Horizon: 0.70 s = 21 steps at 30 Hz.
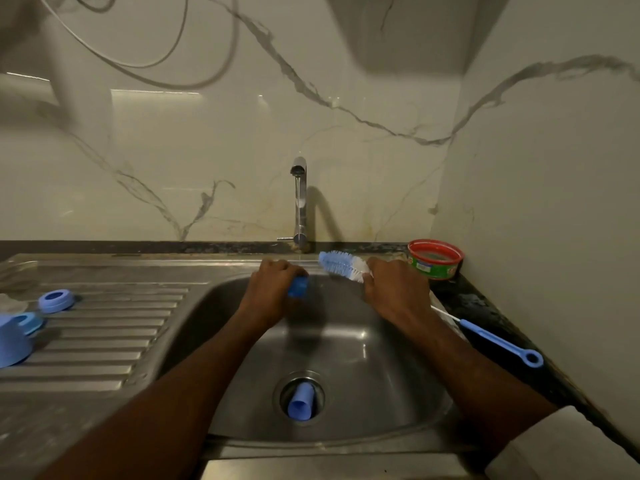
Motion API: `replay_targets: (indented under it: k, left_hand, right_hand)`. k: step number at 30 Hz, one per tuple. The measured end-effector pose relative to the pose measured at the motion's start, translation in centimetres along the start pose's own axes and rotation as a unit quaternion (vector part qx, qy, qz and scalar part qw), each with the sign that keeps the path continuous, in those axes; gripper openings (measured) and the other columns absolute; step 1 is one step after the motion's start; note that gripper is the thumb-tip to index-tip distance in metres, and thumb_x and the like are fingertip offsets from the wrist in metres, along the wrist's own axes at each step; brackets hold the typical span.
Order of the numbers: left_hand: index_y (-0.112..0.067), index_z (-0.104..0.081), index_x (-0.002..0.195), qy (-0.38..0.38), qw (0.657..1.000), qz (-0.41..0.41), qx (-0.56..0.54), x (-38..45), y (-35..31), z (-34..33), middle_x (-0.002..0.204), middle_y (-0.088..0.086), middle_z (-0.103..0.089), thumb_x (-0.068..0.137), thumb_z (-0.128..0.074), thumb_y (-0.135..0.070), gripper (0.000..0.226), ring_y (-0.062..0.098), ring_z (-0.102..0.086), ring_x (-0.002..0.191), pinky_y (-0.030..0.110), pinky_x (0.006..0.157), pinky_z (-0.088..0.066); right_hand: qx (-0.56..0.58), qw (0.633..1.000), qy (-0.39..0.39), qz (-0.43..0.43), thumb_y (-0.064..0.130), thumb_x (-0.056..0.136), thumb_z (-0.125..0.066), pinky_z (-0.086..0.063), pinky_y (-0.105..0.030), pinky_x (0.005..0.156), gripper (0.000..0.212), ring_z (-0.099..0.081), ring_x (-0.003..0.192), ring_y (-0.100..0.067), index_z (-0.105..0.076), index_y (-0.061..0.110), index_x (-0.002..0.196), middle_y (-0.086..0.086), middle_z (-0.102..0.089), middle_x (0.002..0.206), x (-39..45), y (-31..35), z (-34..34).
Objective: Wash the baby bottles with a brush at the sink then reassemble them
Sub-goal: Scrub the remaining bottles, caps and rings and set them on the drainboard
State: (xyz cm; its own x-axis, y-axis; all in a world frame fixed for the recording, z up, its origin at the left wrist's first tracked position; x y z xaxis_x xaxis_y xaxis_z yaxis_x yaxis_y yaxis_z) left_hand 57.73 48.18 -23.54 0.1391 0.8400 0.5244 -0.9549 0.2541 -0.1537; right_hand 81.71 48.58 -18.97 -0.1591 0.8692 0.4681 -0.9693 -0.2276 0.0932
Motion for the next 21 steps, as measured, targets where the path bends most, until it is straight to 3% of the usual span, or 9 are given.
replay_targets:
  k: [3, 7, 10, 15, 18, 21]
  left_hand:
    - [-0.03, -0.056, 0.135, 0.04, 0.981, -0.043, 0.184, 0.5, -0.6, 0.9, 0.139, 0.001, -0.053, 0.083, -0.079, -0.033, 0.057, 0.026, -0.04, 0.133, 0.044, 0.109, -0.036]
    - [-0.029, -0.054, 0.136, 0.036, 0.976, -0.045, 0.208, 0.6, -0.9, 1.2, 0.141, 0.001, -0.051, 0.084, -0.079, -0.027, 0.057, 0.026, -0.041, 0.134, 0.044, 0.112, -0.036]
    - [-0.025, -0.054, 0.136, 0.028, 0.986, -0.03, 0.161, 0.6, -0.5, 1.0, 0.142, 0.003, -0.05, 0.082, -0.08, -0.025, 0.06, 0.025, -0.043, 0.132, 0.04, 0.107, -0.042]
    - [-0.016, -0.057, 0.135, -0.024, 0.995, 0.066, -0.071, -0.4, 1.2, 0.6, 0.132, 0.007, -0.057, 0.083, -0.081, -0.028, 0.058, 0.021, -0.054, 0.117, 0.032, 0.1, -0.045]
    - [-0.018, -0.057, 0.135, 0.01, 0.993, 0.004, -0.118, -0.6, 0.8, 0.3, 0.13, 0.004, -0.059, 0.084, -0.079, -0.037, 0.058, 0.014, -0.057, 0.113, 0.03, 0.097, -0.051]
    - [-0.021, -0.057, 0.132, 0.035, 0.994, -0.046, -0.094, -0.6, 0.0, 0.4, 0.129, 0.001, -0.061, 0.085, -0.078, -0.037, 0.054, 0.005, -0.053, 0.11, 0.016, 0.09, -0.043]
  right_hand:
    - [-0.025, 0.999, -0.02, 0.012, 0.041, 0.097, -0.056, -0.042, -0.03, 0.068, 0.024, -0.067, 0.095, -0.019, -0.065, 0.03, 0.116, 0.002, -0.07, 0.108, -0.1, 0.4, 0.2]
    - [-0.023, 0.999, -0.033, 0.004, 0.045, 0.096, -0.056, -0.04, -0.028, 0.066, 0.025, -0.068, 0.09, -0.016, -0.069, 0.032, 0.113, 0.004, -0.072, 0.104, -0.1, 0.4, 0.5]
    - [-0.011, 0.999, -0.028, 0.015, 0.049, 0.098, -0.053, -0.039, -0.028, 0.066, 0.03, -0.067, 0.092, -0.016, -0.069, 0.031, 0.117, 0.004, -0.072, 0.107, -0.1, 0.1, 0.9]
    - [-0.014, 0.999, 0.015, 0.043, 0.061, 0.094, -0.051, -0.053, -0.036, 0.081, 0.043, -0.065, 0.095, -0.018, -0.067, 0.033, 0.123, 0.002, -0.072, 0.107, -0.5, 0.5, 1.3]
    - [-0.001, 0.996, 0.013, 0.091, 0.057, 0.096, -0.049, -0.052, -0.037, 0.082, 0.036, -0.064, 0.093, -0.018, -0.067, 0.032, 0.117, 0.003, -0.071, 0.104, -1.1, 2.1, 0.9]
    - [-0.016, 0.992, 0.014, 0.121, 0.054, 0.099, -0.047, -0.05, -0.037, 0.08, 0.035, -0.064, 0.093, -0.017, -0.066, 0.032, 0.118, 0.003, -0.071, 0.106, -1.4, 3.1, 0.4]
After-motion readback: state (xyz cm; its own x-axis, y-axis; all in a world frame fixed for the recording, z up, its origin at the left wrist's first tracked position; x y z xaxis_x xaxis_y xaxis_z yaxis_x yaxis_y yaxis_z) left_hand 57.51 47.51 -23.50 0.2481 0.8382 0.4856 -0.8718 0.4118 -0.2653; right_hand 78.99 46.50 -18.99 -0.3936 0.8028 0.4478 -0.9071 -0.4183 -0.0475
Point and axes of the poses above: each hand's wrist, its own x-axis towards the middle knuckle, its own z-axis out of the back of the hand, y = z × x, the point moved 3 cm from there along x, towards the middle knuckle
